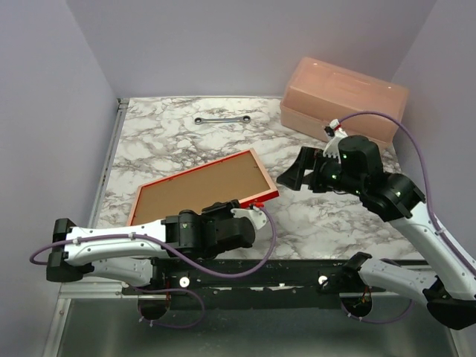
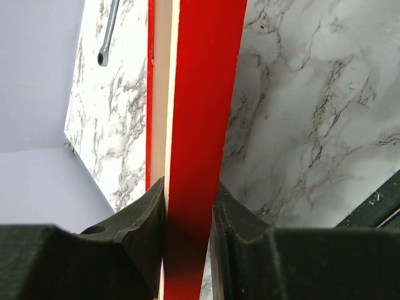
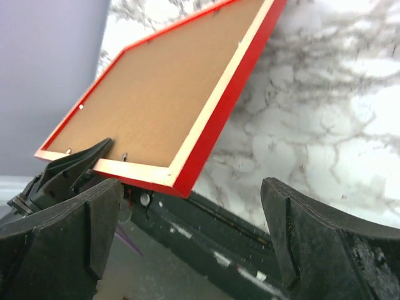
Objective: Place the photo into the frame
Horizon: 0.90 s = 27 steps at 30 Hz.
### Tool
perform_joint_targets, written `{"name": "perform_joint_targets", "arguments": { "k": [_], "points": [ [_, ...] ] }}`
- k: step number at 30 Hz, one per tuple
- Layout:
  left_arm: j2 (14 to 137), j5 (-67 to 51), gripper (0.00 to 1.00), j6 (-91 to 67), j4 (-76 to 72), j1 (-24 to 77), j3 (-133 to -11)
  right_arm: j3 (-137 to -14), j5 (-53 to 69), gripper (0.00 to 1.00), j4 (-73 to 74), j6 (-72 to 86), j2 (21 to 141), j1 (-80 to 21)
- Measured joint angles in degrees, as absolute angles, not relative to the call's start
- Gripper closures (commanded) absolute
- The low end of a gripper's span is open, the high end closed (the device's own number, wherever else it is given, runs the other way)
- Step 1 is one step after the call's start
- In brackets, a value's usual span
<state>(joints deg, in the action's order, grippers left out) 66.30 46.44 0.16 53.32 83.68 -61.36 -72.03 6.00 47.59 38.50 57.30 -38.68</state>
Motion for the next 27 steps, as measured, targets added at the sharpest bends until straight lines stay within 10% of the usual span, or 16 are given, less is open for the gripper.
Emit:
{"name": "perform_joint_targets", "arguments": {
  "k": [27],
  "points": [
    [56.77, 34.20, 1.00, 0.62, 60.73, 83.37, -66.76, -44.42, 34.37, 0.00, 14.28, -14.48, 37.36, -38.68]
  ]
}}
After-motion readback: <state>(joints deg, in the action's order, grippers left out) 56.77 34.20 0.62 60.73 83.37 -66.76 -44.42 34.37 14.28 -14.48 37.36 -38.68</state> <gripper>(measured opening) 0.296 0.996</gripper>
